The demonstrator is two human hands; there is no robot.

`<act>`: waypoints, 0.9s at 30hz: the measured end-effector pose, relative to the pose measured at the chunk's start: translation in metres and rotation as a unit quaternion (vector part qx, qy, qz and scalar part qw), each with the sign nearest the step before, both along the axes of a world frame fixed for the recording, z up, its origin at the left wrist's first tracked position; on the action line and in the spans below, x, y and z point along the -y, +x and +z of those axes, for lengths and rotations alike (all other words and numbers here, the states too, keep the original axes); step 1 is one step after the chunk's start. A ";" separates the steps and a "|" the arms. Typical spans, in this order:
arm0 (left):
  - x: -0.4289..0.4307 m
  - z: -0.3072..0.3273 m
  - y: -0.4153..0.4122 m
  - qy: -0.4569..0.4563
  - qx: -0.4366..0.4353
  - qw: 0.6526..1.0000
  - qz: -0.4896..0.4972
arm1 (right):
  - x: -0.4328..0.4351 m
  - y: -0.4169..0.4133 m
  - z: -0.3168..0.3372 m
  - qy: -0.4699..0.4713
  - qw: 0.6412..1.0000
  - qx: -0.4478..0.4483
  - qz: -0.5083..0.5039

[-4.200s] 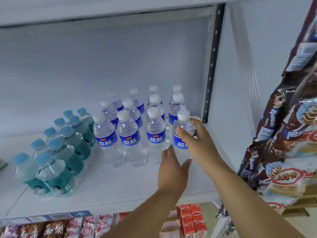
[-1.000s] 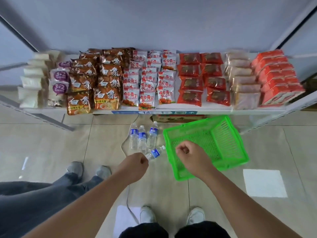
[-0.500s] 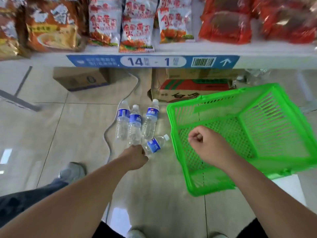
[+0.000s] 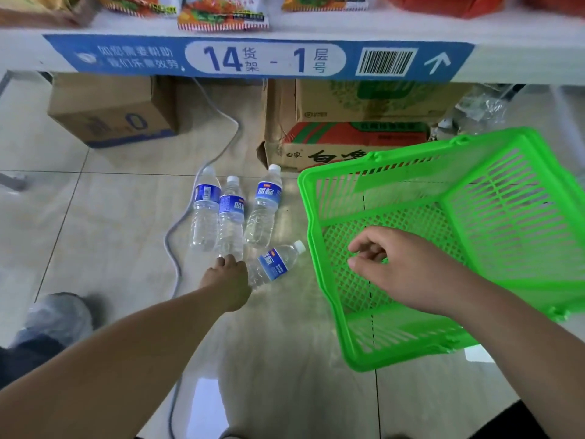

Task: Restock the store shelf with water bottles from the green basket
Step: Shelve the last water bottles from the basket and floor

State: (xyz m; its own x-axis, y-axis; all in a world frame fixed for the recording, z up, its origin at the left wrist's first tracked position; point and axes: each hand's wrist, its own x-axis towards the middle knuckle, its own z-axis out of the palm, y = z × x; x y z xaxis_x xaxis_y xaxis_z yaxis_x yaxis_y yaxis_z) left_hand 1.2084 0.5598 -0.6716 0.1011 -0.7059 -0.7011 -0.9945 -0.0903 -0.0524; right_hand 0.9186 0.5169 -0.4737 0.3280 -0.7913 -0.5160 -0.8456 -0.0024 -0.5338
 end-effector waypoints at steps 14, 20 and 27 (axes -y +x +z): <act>0.002 -0.015 0.007 0.072 -0.048 0.996 0.002 | 0.006 -0.002 -0.013 0.054 0.998 0.028 -0.022; -0.002 0.018 0.023 0.124 -0.137 0.969 0.161 | 0.010 0.010 -0.015 0.074 0.995 0.060 -0.023; -0.024 0.129 0.035 0.040 -0.232 0.923 0.305 | 0.015 0.030 -0.011 0.132 0.980 0.135 -0.055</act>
State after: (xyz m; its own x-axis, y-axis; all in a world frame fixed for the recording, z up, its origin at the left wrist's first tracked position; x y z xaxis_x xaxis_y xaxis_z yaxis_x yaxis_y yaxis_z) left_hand 1.2437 0.5836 -0.5423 0.1387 -0.5603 -0.8166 -0.6772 -0.6553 0.3346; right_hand 0.9487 0.5022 -0.4845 0.4008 -0.6800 -0.6140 -0.6601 0.2504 -0.7082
